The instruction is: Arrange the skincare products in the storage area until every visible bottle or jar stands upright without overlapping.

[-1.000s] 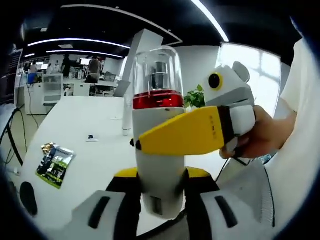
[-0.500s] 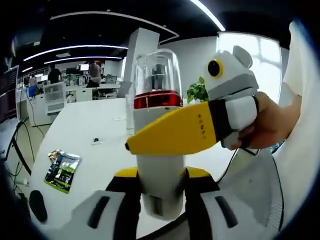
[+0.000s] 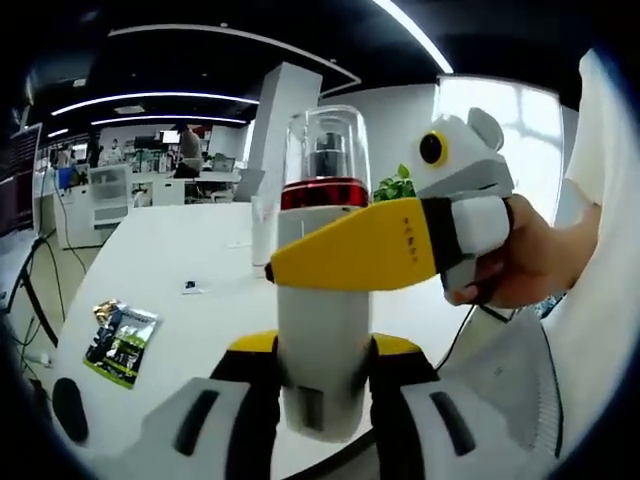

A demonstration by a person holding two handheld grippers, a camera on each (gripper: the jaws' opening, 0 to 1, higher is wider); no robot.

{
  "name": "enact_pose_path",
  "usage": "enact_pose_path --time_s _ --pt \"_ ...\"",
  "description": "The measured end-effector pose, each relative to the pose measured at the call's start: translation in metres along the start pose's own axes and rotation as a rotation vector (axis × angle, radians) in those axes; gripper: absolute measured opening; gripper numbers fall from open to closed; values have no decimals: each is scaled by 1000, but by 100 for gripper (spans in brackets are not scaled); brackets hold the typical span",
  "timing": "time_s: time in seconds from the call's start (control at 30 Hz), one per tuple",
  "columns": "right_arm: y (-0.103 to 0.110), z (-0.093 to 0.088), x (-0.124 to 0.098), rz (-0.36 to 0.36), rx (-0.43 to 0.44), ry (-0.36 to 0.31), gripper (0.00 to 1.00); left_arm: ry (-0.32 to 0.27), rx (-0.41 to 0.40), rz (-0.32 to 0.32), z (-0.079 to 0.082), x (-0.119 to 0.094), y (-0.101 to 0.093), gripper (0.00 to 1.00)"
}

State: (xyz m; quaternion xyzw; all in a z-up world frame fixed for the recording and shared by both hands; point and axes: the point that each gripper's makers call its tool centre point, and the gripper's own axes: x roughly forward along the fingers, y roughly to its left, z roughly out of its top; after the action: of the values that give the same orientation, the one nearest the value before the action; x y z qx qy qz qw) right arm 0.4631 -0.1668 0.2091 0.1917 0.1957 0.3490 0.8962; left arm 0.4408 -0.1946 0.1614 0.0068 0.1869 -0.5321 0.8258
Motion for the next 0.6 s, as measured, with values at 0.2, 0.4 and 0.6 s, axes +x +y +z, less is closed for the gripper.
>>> enact_pose_path --time_s 0.2,0.4,0.6 --pt "1 3 0 5 -22 -8 31 -9 -5 -3 1 0 0 31" --pt "-1 7 0 0 -43 -5 31 -8 0 5 1 0 2 30" --pt "-6 13 -1 -11 -55 -14 31 -3 3 9 0 0 2 29"
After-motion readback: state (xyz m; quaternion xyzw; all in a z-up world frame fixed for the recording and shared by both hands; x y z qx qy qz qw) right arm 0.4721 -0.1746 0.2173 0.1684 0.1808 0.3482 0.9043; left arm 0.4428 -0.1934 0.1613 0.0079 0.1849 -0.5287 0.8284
